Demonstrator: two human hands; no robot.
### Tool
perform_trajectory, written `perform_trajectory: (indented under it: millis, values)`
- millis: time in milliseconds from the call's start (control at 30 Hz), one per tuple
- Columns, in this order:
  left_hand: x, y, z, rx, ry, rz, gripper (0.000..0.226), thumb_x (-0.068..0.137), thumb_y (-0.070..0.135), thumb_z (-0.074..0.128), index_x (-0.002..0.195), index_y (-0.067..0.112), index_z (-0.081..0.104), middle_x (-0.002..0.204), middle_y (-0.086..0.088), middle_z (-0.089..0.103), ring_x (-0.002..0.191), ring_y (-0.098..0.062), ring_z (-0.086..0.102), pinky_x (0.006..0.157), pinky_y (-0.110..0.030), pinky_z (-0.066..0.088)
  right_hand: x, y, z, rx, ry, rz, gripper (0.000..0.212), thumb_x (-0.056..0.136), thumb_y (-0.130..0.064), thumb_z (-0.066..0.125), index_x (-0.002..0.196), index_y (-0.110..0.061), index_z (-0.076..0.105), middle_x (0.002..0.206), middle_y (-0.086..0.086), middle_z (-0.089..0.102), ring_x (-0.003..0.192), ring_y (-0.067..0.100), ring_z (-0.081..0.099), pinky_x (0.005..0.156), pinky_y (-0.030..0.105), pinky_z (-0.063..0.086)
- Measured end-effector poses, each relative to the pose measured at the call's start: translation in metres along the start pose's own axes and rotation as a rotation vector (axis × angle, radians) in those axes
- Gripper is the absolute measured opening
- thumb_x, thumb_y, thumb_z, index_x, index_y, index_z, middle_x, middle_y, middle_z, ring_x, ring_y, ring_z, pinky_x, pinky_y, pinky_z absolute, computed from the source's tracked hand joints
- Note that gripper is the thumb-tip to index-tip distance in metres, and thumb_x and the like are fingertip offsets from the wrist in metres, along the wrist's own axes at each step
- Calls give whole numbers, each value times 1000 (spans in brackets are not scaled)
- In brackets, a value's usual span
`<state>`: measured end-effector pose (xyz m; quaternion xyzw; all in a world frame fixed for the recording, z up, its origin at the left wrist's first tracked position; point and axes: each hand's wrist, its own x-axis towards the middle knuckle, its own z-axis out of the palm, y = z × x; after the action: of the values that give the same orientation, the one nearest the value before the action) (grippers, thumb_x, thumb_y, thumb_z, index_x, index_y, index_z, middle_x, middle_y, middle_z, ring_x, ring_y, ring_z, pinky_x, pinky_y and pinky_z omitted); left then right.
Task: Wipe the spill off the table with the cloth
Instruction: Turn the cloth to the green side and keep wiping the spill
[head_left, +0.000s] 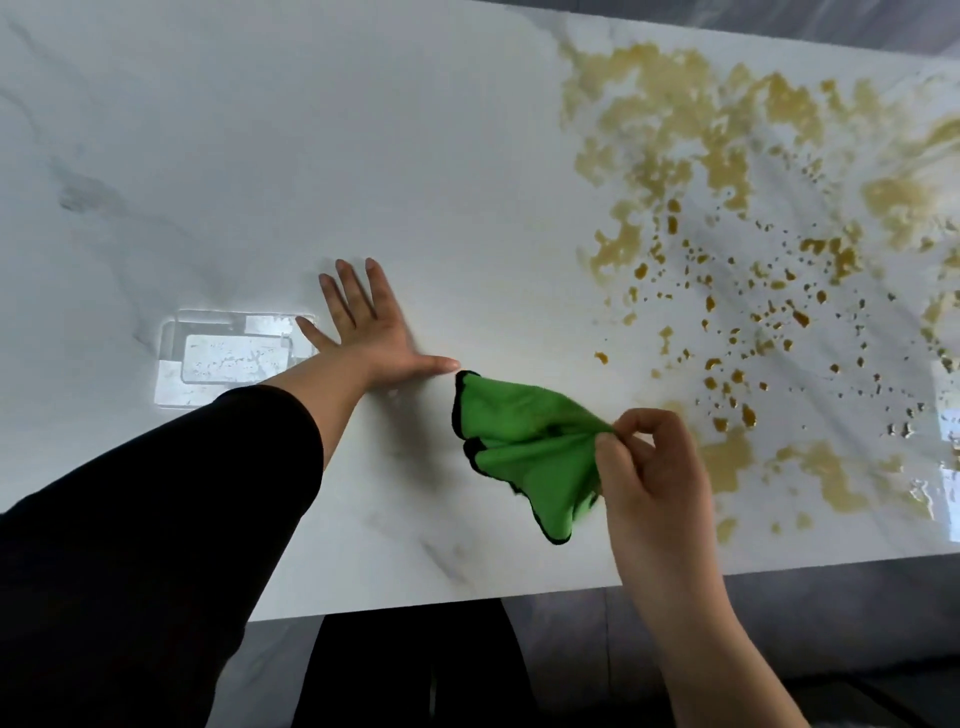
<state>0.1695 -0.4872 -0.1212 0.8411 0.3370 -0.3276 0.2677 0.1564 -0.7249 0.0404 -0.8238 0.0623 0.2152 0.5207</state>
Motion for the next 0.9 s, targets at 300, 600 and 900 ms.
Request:
perform_trajectory:
  millis: [300,600,900]
  values:
    - [2,5,5,11,103,-47,139,62,79,61,145,22,-34,156,-11,-34,143,-31,-32,101,-68,-19,-11,14,-23,658,19,183,38,83,13,45,73,-23,55,72,1,51,69,13,52,66,39,56]
    - [-8,6,-6,0,-25,-27,160,45,87,70,140,23,-42,150,-11,-44,137,-31,-41,106,-72,-10,-22,126,11,-649,13,-114,41,89,-21,52,125,-39,45,146,-23,24,140,3,16,117,38,18]
    - [-4,4,-4,19,-29,-30,161,42,88,69,138,25,-44,148,-10,-47,136,-30,-43,105,-71,-11,25,171,84,-1082,-119,-232,70,96,-62,22,154,-28,5,162,6,3,148,29,-3,118,53,1]
